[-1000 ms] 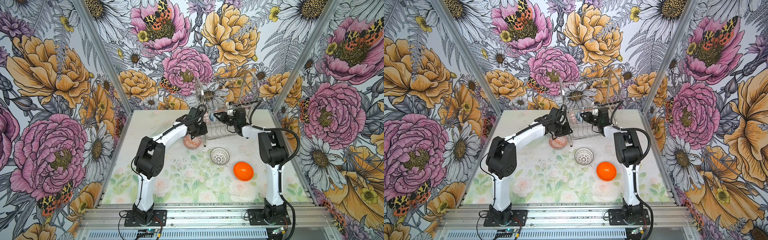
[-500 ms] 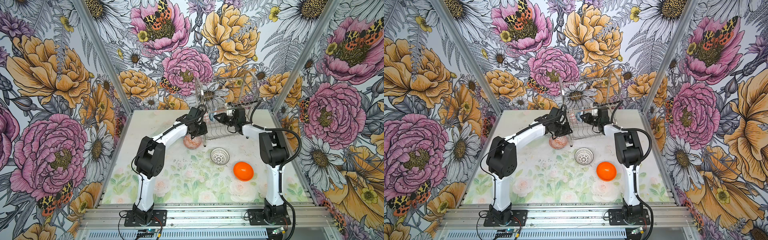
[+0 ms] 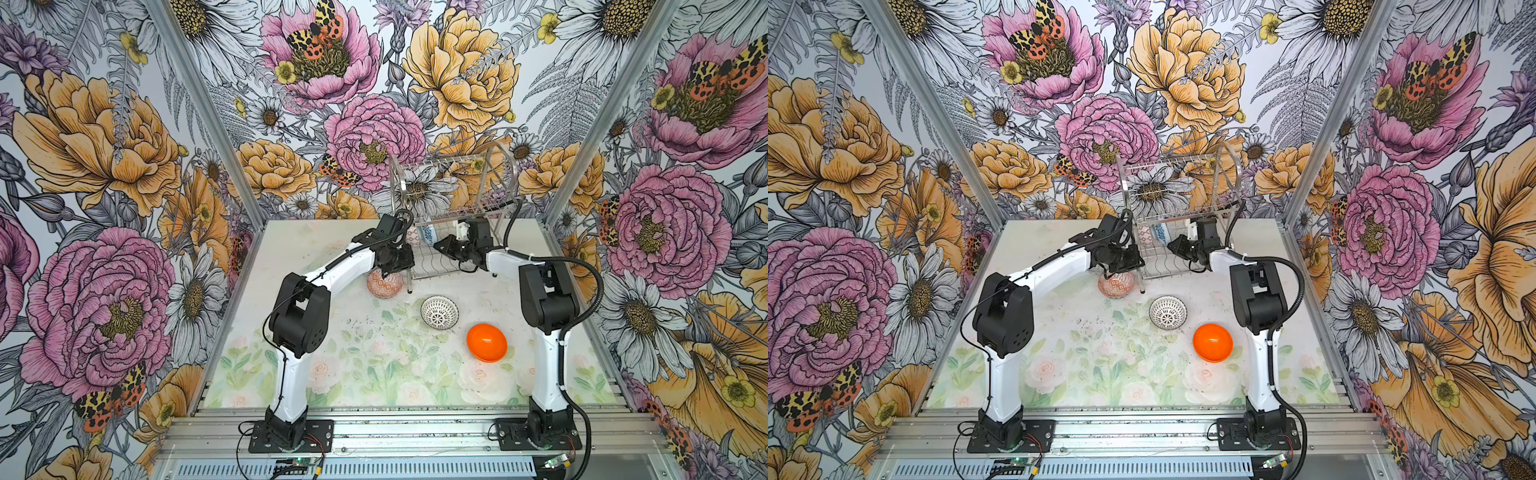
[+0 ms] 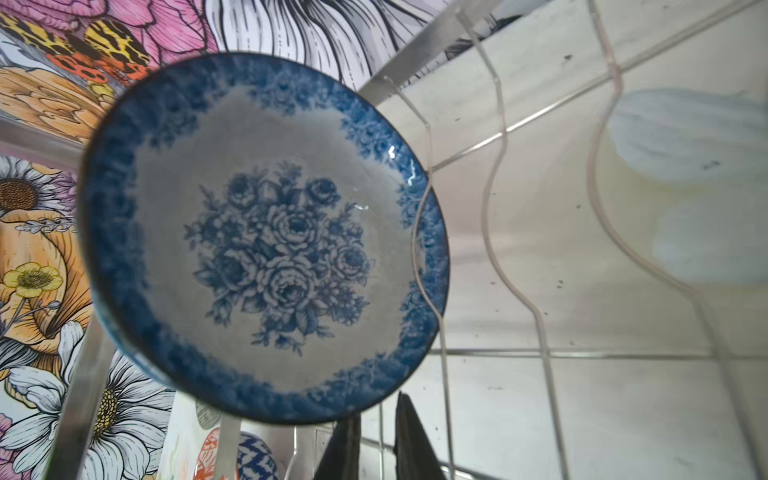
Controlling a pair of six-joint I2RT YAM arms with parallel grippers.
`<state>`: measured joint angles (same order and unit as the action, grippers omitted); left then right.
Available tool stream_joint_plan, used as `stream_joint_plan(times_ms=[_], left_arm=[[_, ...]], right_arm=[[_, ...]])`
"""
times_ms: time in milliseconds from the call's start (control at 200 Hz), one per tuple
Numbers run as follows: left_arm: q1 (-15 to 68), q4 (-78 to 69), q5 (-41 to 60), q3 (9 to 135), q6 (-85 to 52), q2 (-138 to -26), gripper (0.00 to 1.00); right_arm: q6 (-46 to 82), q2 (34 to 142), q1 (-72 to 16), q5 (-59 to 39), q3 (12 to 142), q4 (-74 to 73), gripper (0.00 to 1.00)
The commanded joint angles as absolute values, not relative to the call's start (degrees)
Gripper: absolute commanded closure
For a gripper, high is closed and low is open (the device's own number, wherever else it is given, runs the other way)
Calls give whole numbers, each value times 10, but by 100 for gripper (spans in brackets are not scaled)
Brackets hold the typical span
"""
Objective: Load the bowls into the dish rack
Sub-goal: 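Open the right gripper and release the blue-floral bowl against the rack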
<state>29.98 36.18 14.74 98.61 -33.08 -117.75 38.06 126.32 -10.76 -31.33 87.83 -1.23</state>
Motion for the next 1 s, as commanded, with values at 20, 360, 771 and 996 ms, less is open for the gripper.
stream_joint_plan(times_ms=[20,360,771,996], left_arm=[[292,447,129,971,-375,-1211,83],[292,447,128,972,-376,-1211,83],[292,447,117,965,-378,-1201,83],[288,447,114,959,-378,-1198,83]], right_arm=[[386,1279,-120,-305,871,22,82],[392,1273,-120,-312,872,22,82],[421,1224,-125,-320,826,-12,81],[440,1185,-134,-315,783,-34,79]])
